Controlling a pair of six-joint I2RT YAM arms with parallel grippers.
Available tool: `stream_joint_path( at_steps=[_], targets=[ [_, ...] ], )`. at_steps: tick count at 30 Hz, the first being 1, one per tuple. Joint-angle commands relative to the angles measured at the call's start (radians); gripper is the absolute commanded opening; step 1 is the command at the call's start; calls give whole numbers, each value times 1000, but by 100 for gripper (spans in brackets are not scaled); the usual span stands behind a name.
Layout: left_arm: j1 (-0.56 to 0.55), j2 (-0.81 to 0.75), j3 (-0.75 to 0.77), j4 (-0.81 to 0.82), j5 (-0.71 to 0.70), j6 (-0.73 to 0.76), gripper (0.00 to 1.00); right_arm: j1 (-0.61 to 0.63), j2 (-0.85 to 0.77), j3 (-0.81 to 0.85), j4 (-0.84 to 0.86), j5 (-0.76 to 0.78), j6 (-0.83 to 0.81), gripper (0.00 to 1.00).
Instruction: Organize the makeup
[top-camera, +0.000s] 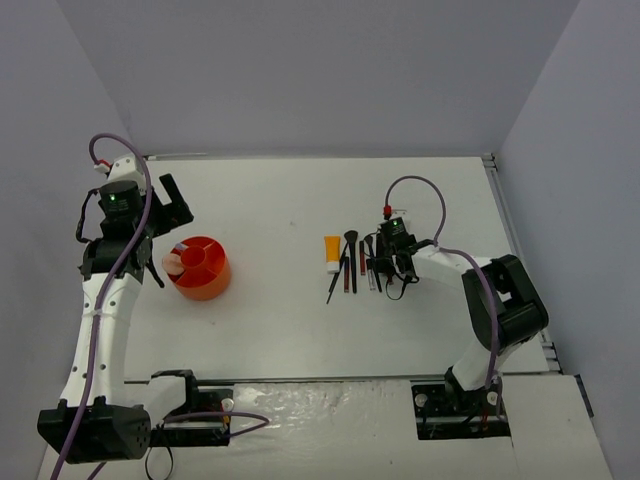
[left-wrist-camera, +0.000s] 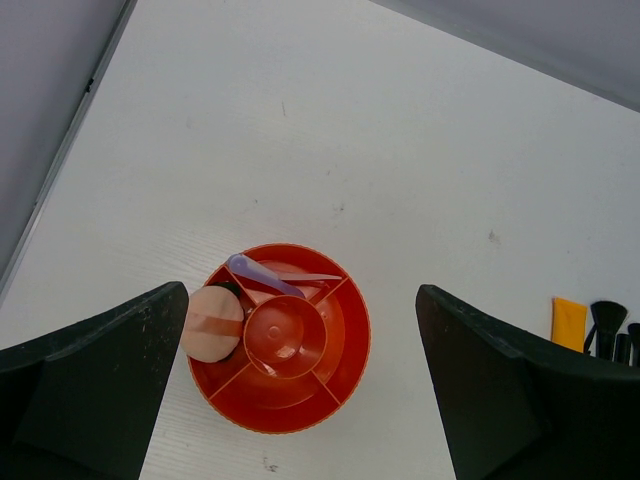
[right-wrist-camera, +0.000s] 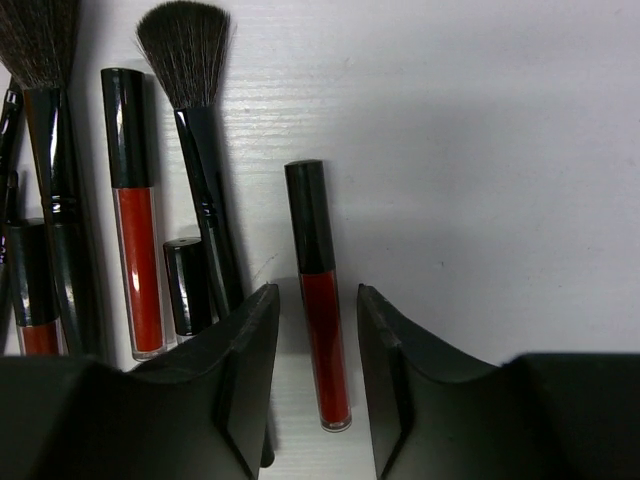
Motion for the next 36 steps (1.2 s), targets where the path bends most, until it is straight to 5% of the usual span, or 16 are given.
stream_joint_path(
  at_steps=[1, 6, 14, 24, 36],
  targets=[
    [2, -14, 22, 49, 0, 16, 97, 9, 10, 42, -19, 39, 22, 19],
    [-14, -18, 17, 64, 52, 11, 97, 13, -25, 44, -24, 64, 11, 0],
    [-85, -61, 9, 62, 239, -71, 97, 163, -268, 51, 5, 121, -137, 0],
    [-457, -88, -51, 245, 311, -272, 97, 309, -562, -95, 423, -339, -254, 0],
    [-754, 20, -38, 358, 197, -278, 97, 366, -603, -154, 652, -514, -231, 0]
  ],
)
